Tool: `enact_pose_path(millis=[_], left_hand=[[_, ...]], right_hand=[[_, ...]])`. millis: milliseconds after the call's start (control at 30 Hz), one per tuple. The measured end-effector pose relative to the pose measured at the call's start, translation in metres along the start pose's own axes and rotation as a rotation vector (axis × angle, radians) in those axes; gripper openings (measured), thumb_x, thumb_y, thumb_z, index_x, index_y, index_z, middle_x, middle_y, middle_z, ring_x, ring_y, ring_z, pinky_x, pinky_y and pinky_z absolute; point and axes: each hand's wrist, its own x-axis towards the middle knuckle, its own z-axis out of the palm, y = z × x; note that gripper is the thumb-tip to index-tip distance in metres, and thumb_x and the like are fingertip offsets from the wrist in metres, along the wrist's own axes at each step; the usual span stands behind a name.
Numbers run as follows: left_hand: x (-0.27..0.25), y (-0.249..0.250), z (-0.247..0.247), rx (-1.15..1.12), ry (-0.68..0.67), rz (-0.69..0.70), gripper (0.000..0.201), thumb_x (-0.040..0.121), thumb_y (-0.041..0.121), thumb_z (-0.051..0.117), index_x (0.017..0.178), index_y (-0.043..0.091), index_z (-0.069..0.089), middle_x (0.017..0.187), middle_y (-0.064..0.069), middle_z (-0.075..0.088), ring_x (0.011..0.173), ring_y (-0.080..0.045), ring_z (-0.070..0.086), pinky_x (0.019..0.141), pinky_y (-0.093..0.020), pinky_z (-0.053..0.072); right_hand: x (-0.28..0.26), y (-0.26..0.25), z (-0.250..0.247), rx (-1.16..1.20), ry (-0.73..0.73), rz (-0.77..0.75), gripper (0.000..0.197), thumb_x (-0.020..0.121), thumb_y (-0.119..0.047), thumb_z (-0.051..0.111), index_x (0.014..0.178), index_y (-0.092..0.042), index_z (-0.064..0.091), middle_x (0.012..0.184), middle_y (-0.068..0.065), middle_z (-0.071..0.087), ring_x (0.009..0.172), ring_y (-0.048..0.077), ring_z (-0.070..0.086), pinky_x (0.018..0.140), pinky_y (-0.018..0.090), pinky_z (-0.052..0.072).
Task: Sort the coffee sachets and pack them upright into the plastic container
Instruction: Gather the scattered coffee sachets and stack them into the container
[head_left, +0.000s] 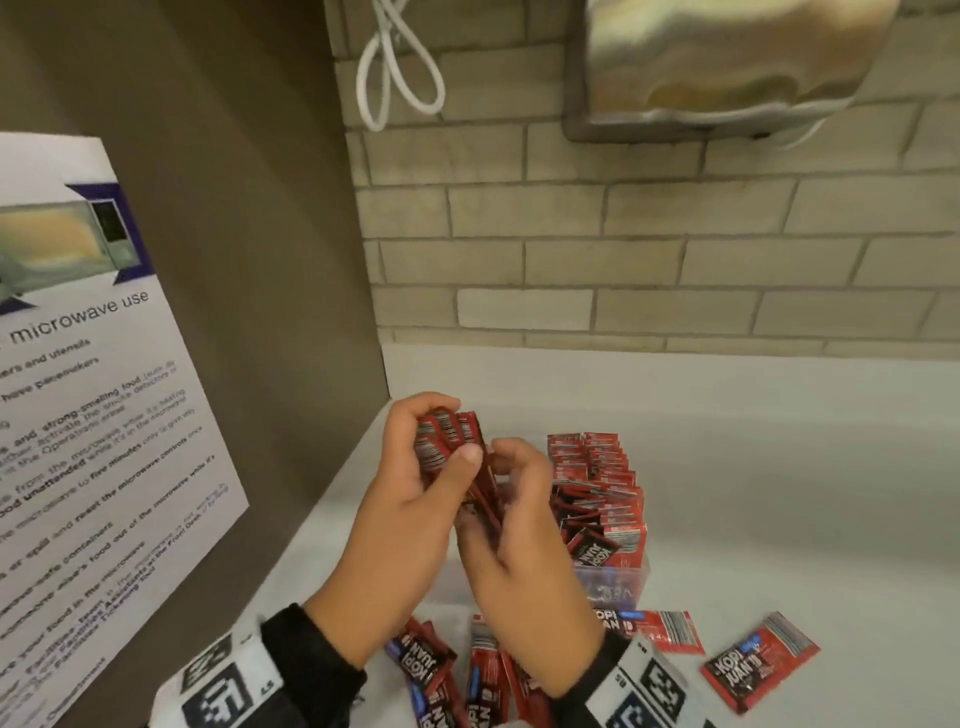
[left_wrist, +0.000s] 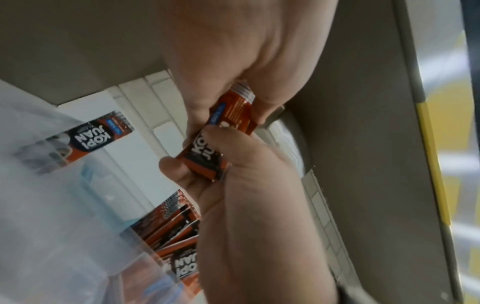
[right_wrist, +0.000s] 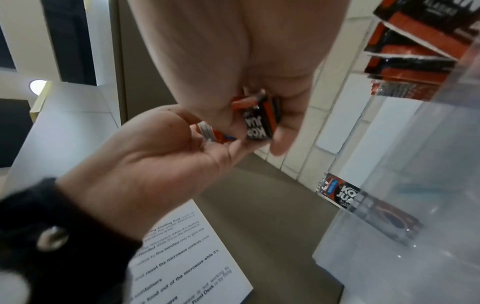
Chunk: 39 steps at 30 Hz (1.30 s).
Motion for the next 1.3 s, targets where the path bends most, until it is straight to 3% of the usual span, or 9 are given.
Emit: enact_pose_path(millis=[233, 400, 500, 667, 767, 867, 967, 1167, 1300], left_hand=[[0.009, 0.000, 0.022, -0.008, -0.017, -0.017, 0.037, 0.085, 0.029, 0.060, 0.111, 0.050, 0.043, 0.070, 0.012, 0.063, 0.073, -0.003, 0.063, 0.075, -0.025, 0.054], [0.032, -0.005, 0.021, -0.052, 0.060, -0.063, 0.018, 0.098, 0.011, 0.045, 0.098, 0.028, 0.045, 0.092, -0.006, 0.054, 0.086, -0.017, 0.067, 0.082, -0.045, 0.054], [0.056, -0.012, 0.018, -0.027, 0.074, -0.123, 0.019, 0.098, 0.011, 0.044, 0.093, 0.029, 0.040, 0.093, -0.010, 0.044, 0.084, -0.023, 0.052, 0.075, -0.044, 0.049], [0.086, -0.041, 0.014, 0.050, 0.054, -0.340, 0.029, 0.074, 0.004, 0.037, 0.091, 0.028, 0.036, 0.087, -0.004, 0.030, 0.073, -0.020, 0.033, 0.059, -0.030, 0.030], [0.093, -0.063, 0.020, 0.300, 0.043, -0.389, 0.044, 0.080, -0.010, 0.028, 0.095, 0.030, 0.035, 0.087, -0.005, 0.032, 0.071, -0.019, 0.034, 0.051, -0.025, 0.026], [0.093, -0.078, 0.026, 0.500, -0.107, -0.314, 0.042, 0.082, -0.011, 0.031, 0.105, 0.024, 0.031, 0.096, -0.006, 0.037, 0.075, -0.016, 0.039, 0.049, -0.023, 0.033], [0.093, -0.087, 0.026, 0.674, -0.269, -0.191, 0.043, 0.082, -0.013, 0.034, 0.105, 0.024, 0.032, 0.103, -0.007, 0.038, 0.080, -0.015, 0.042, 0.053, -0.011, 0.037], [0.094, -0.096, 0.021, 0.953, -0.351, 0.006, 0.043, 0.084, -0.008, 0.046, 0.106, 0.028, 0.051, 0.105, -0.002, 0.056, 0.100, -0.019, 0.043, 0.080, -0.028, 0.037], [0.093, -0.093, 0.022, 0.814, -0.312, -0.024, 0.041, 0.085, -0.009, 0.053, 0.107, 0.025, 0.046, 0.094, 0.001, 0.054, 0.079, -0.005, 0.049, 0.062, -0.006, 0.037]], right_hand=[[0.002, 0.013, 0.000, -0.285, 0.060, -0.146, 0.040, 0.090, 0.002, 0.044, 0.121, -0.021, 0.037, 0.106, -0.004, 0.042, 0.093, 0.003, 0.050, 0.080, 0.021, 0.048], [0.009, 0.011, -0.023, 0.008, 0.136, 0.048, 0.077, 0.083, -0.003, 0.062, 0.123, -0.055, 0.023, 0.119, -0.020, 0.039, 0.108, 0.000, 0.050, 0.089, 0.020, 0.048], [0.015, 0.009, -0.041, -0.032, 0.166, 0.103, 0.066, 0.082, -0.017, 0.067, 0.123, -0.044, 0.024, 0.128, -0.015, 0.030, 0.111, 0.002, 0.046, 0.087, 0.010, 0.044], [0.026, -0.002, -0.082, 0.144, 0.299, 0.208, 0.039, 0.088, -0.006, 0.054, 0.109, -0.036, 0.040, 0.125, 0.000, 0.042, 0.100, 0.011, 0.057, 0.081, 0.030, 0.052], [0.028, -0.008, -0.098, 0.243, 0.375, 0.243, 0.032, 0.091, -0.004, 0.049, 0.111, -0.029, 0.047, 0.097, -0.021, 0.056, 0.073, -0.004, 0.062, 0.086, 0.046, 0.052], [0.028, -0.009, -0.108, 0.253, 0.401, 0.259, 0.027, 0.092, -0.006, 0.049, 0.109, -0.026, 0.052, 0.078, -0.029, 0.059, 0.069, -0.007, 0.062, 0.090, 0.052, 0.049], [0.029, -0.011, -0.115, 0.248, 0.408, 0.239, 0.027, 0.091, -0.004, 0.049, 0.100, -0.029, 0.055, 0.098, -0.017, 0.060, 0.089, 0.005, 0.062, 0.090, 0.051, 0.050], [0.029, -0.012, -0.116, 0.215, 0.378, 0.210, 0.024, 0.092, -0.008, 0.049, 0.101, -0.029, 0.054, 0.101, -0.011, 0.060, 0.099, 0.011, 0.059, 0.083, 0.038, 0.052], [0.029, -0.012, -0.115, 0.174, 0.359, 0.215, 0.017, 0.089, -0.022, 0.053, 0.103, -0.033, 0.052, 0.100, -0.013, 0.061, 0.094, 0.008, 0.060, 0.087, 0.043, 0.051]])
